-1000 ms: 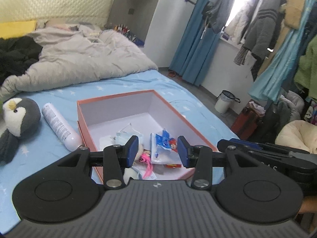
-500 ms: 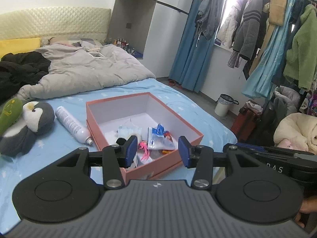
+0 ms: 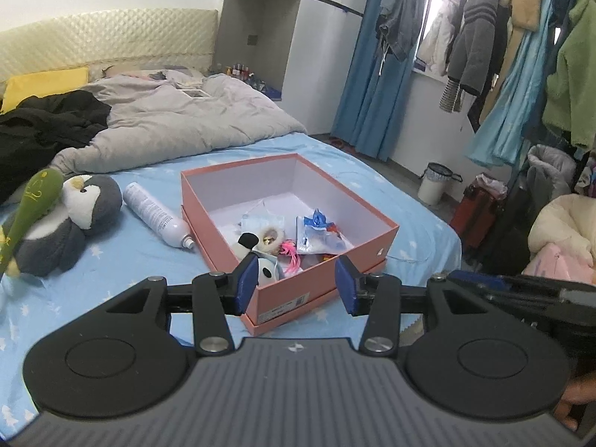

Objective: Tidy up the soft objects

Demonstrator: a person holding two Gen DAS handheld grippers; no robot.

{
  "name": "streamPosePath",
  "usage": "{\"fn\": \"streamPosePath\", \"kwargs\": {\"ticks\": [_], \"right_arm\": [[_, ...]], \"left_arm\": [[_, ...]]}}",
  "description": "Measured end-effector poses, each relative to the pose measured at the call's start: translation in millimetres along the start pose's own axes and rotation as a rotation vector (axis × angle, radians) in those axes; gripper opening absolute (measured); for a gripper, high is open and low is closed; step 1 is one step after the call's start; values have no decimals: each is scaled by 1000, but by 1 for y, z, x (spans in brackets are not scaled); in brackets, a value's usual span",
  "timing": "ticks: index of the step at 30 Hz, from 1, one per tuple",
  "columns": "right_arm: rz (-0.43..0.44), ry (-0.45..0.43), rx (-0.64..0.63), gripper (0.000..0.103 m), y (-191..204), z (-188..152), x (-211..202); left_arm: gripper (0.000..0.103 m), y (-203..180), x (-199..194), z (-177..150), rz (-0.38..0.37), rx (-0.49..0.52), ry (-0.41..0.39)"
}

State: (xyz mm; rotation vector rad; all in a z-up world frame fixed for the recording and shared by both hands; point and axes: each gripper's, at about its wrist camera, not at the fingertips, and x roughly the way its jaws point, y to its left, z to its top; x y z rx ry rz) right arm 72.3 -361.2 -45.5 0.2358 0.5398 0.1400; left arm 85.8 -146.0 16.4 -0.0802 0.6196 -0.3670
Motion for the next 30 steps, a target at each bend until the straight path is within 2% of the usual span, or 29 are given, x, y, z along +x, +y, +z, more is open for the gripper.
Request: {"fn": "streamPosePath", "kwargs": {"ticks": [12, 15, 17, 19, 20, 21, 23, 30], "right_arm": [[7, -7, -34, 33, 5, 2, 6], [-3, -8, -42, 33, 8, 2, 6], [-7, 0, -38, 32, 8, 2, 8], [-18, 2, -32, 54, 7, 3, 10], [-25, -4, -26, 76, 5, 3, 10], [-30, -9, -19, 90, 4, 4, 11], [-47, -16, -12, 94, 1, 5, 12], [-70, -14, -29, 94, -1, 7, 14]], "left_arm": [[52, 13, 3, 0, 16, -32, -25], [61, 16, 4, -3, 28, -38, -15], [76, 18, 4, -4, 39, -44, -15], [88, 21, 5, -4, 47, -47, -21], [92, 23, 5, -5, 50, -48, -22], [93, 25, 5, -5, 54, -51, -23], [97, 27, 5, -6, 64, -53, -22], [101, 34, 7, -8, 97, -56, -2]]}}
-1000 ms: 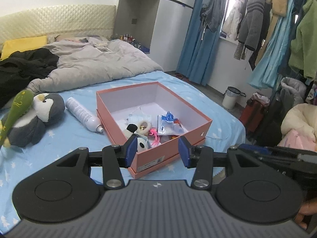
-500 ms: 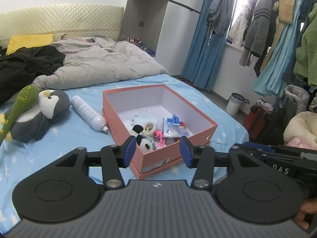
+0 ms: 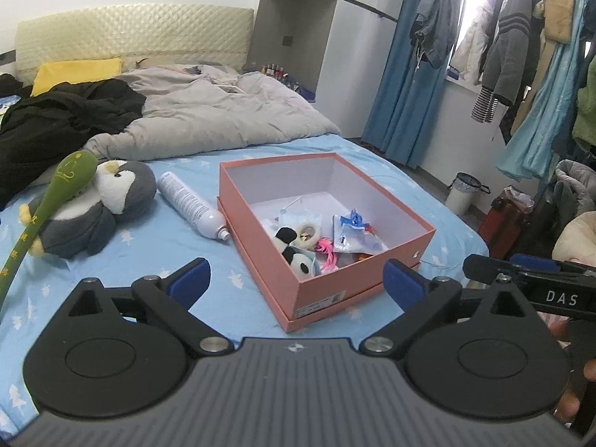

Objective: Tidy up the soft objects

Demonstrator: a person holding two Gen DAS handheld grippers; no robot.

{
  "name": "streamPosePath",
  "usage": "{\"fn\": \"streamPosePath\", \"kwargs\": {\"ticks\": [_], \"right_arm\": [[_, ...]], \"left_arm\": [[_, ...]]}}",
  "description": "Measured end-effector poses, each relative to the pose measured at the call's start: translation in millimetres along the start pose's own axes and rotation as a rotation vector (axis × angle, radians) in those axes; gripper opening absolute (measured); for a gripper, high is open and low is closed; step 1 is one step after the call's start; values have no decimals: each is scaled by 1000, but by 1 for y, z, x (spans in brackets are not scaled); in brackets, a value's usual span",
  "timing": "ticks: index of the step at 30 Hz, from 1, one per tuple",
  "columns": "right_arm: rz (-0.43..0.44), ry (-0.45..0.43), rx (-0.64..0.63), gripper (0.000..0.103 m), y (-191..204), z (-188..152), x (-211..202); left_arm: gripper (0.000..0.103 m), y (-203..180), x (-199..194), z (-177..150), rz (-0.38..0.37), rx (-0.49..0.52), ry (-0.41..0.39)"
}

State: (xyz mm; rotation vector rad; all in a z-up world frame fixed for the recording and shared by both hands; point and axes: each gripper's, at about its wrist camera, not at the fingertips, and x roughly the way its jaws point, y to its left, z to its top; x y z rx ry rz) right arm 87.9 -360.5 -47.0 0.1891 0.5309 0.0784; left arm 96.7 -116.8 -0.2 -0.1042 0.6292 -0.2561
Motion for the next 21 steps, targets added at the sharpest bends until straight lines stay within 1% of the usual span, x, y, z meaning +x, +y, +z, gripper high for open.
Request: {"fn": "streamPosePath", "kwargs": {"ticks": [6, 10, 13, 21], "right_arm": [[22, -3, -10, 94, 2, 0, 0], [13, 0, -46, 94, 6, 1, 2], [17, 6, -50, 94, 8, 0, 4], [25, 21, -54, 94, 12, -2, 7]], "left_arm": [[101, 5, 3, -1, 26, -17, 10], [102, 10, 2, 0, 31, -43, 12], [102, 11, 2, 0, 51, -35, 8], [102, 12, -2, -2, 62, -33, 4]]}}
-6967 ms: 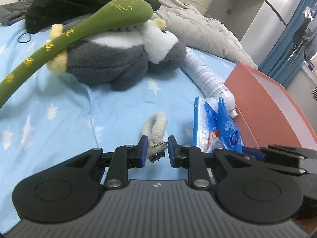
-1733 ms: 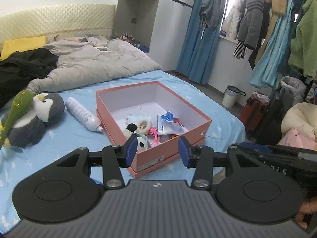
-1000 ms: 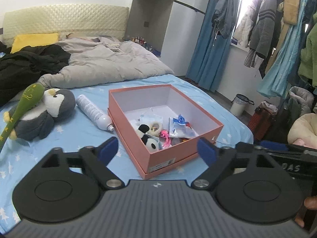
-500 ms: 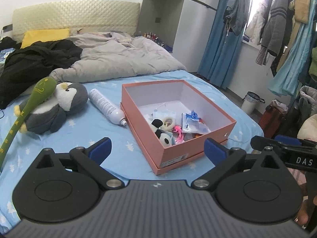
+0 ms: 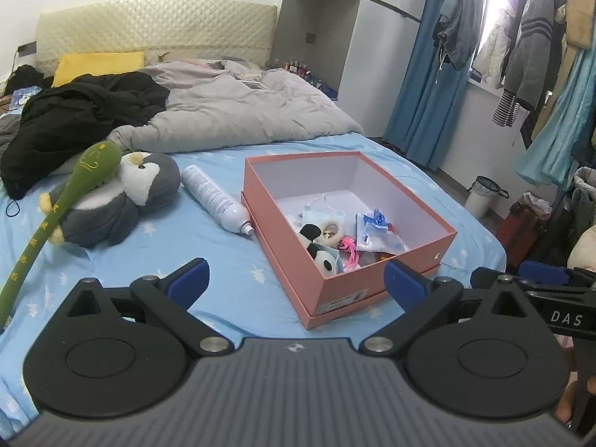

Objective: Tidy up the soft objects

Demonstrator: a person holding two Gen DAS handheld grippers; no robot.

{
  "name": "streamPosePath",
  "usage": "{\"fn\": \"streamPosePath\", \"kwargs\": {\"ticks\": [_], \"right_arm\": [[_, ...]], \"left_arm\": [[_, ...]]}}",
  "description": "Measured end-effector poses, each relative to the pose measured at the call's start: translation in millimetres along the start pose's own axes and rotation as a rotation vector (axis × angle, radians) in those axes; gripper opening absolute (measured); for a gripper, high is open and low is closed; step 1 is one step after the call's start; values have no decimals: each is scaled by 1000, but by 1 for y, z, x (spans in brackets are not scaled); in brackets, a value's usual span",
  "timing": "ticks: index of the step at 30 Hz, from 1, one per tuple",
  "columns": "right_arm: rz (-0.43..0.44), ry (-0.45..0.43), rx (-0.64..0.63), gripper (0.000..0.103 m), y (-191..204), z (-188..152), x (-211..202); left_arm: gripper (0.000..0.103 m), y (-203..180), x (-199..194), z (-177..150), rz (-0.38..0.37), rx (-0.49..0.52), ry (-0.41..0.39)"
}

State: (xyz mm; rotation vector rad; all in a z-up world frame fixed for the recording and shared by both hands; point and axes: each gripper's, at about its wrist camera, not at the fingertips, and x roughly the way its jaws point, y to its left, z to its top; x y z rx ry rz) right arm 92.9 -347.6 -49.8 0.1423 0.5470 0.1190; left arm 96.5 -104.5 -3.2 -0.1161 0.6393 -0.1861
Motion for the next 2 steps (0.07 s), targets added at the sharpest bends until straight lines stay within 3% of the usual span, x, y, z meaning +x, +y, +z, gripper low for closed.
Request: {"fn": "streamPosePath", "kwargs": {"ticks": [2], "right_arm": [[2, 1, -2, 94, 1, -1, 0]], "left_arm": [[102, 0, 0, 0, -2, -5, 2]]}}
